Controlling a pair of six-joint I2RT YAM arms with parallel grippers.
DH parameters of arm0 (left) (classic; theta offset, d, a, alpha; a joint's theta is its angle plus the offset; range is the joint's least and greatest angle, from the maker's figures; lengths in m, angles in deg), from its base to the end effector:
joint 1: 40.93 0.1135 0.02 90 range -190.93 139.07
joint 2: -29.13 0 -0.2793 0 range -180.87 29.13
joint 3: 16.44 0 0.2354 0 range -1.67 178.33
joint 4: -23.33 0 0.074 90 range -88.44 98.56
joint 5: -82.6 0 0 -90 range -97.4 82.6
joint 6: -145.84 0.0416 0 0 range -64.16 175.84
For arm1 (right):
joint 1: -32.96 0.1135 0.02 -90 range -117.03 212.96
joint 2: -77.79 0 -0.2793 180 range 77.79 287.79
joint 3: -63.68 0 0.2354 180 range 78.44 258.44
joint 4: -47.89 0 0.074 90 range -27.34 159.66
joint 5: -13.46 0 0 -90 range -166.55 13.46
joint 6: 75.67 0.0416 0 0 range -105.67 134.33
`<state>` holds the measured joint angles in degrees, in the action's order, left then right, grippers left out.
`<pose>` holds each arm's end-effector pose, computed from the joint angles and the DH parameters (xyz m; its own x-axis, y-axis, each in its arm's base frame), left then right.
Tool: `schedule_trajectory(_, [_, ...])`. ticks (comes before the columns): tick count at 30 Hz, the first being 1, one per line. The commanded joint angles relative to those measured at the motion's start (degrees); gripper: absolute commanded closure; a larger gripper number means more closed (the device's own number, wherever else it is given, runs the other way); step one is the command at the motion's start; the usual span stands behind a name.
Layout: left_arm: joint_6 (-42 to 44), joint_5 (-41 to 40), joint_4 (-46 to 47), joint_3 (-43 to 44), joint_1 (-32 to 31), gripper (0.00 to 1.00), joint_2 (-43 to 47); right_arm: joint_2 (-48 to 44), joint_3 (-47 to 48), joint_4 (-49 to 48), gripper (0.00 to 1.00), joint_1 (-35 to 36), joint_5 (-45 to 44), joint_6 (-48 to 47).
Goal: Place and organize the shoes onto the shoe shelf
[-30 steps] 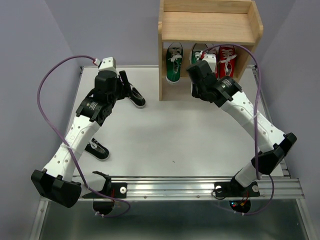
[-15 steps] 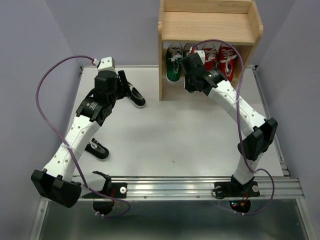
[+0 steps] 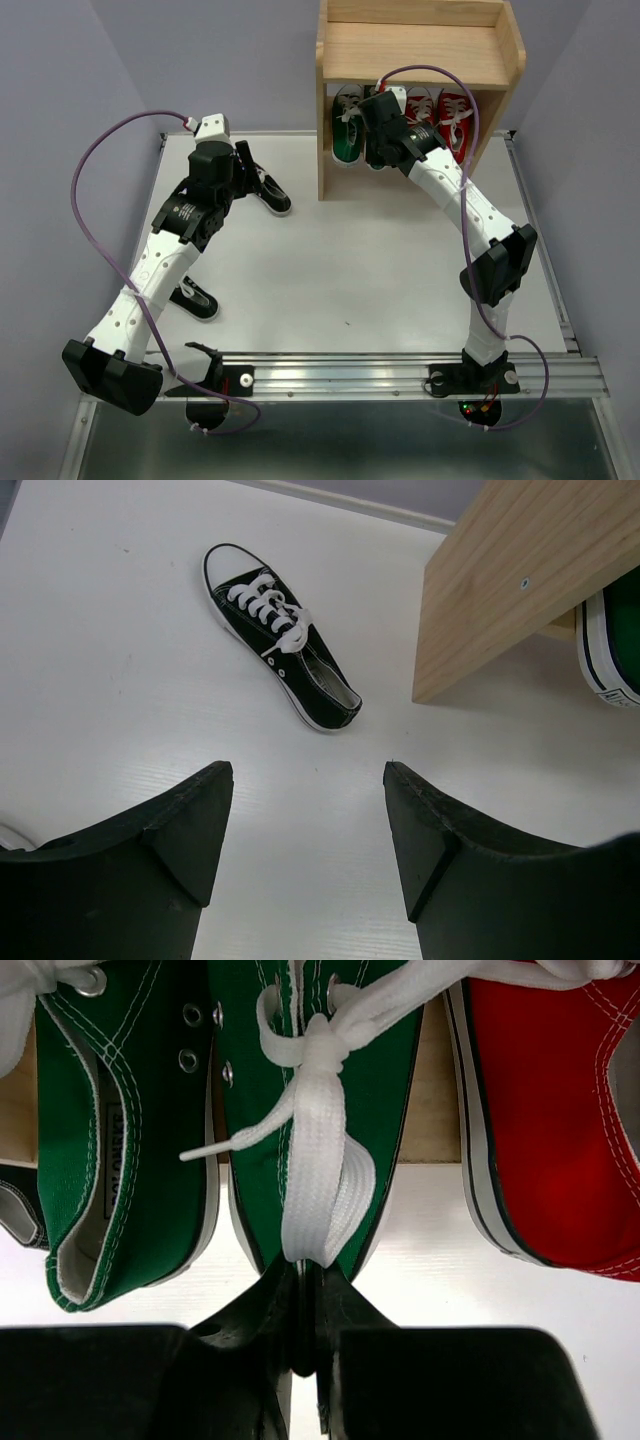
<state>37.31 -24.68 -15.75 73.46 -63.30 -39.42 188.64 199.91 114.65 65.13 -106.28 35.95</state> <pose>0.2317 -0.0820 0.4245 -0.2994 -0.2049 -0.9319 0.0070 0.9762 -0.2169 0.3620 0.2033 0.4026 -0.5744 0.0166 -0.8184 0.0693 0.9972 -0.0284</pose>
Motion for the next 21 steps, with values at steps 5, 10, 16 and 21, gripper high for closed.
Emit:
schedule_trajectory(5, [0.9, -1.4, 1.0, 1.6, 0.3, 0.27, 1.6, -1.7, 1.8, -7.3, 0.99, -0.7, -3.9, -0.5])
schedule_trajectory(10, [0.9, -1.1, 1.1, 1.6, 0.4, 0.27, 1.2, -2.0, 0.9, -7.3, 0.99, -1.2, -4.4, -0.4])
schedule_trajectory(16, [0.9, -1.3, 1.1, 1.5, 0.4, 0.27, 1.2, -2.5, 0.5, -7.3, 0.7, -1.2, -3.8, 0.3])
schedule_trajectory(21, [0.8, -1.3, 1.4, 1.2, 0.5, 0.27, 1.1, -4.0, 0.1, -7.5, 0.52, -1.2, -2.7, 0.6])
